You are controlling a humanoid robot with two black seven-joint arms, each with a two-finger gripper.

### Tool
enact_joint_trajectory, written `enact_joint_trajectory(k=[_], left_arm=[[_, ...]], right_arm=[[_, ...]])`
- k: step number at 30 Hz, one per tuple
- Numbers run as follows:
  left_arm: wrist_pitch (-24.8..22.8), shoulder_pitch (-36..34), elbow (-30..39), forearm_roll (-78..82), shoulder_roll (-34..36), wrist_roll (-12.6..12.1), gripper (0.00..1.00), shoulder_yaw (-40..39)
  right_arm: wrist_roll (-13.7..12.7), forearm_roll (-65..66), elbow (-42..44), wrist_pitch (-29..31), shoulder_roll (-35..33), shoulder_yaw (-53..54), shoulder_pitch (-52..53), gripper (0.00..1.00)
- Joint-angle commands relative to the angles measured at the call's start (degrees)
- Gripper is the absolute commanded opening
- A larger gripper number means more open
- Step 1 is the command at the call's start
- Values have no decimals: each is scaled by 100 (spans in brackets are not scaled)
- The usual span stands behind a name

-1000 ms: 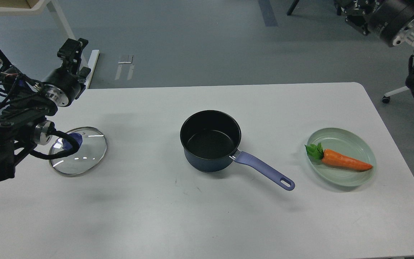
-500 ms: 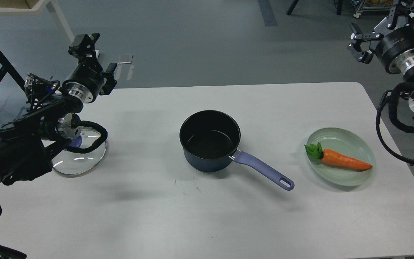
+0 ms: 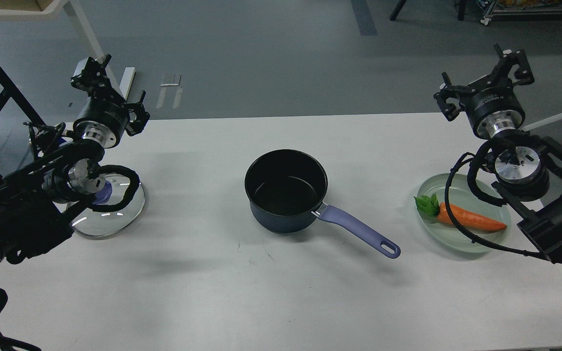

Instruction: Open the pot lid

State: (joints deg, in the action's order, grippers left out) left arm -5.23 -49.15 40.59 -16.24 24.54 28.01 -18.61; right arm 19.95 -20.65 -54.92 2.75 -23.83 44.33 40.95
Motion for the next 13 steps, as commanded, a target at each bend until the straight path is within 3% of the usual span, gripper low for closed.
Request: enact_joint_trajectory(k=[1, 13], left_arm=[[30, 28, 116, 7, -28, -1, 99, -2], [39, 81, 125, 7, -2, -1, 99, -20]], right_arm=[[-35, -1, 16, 103, 98, -3, -43, 100], [-17, 25, 148, 120, 107, 41, -52, 100]])
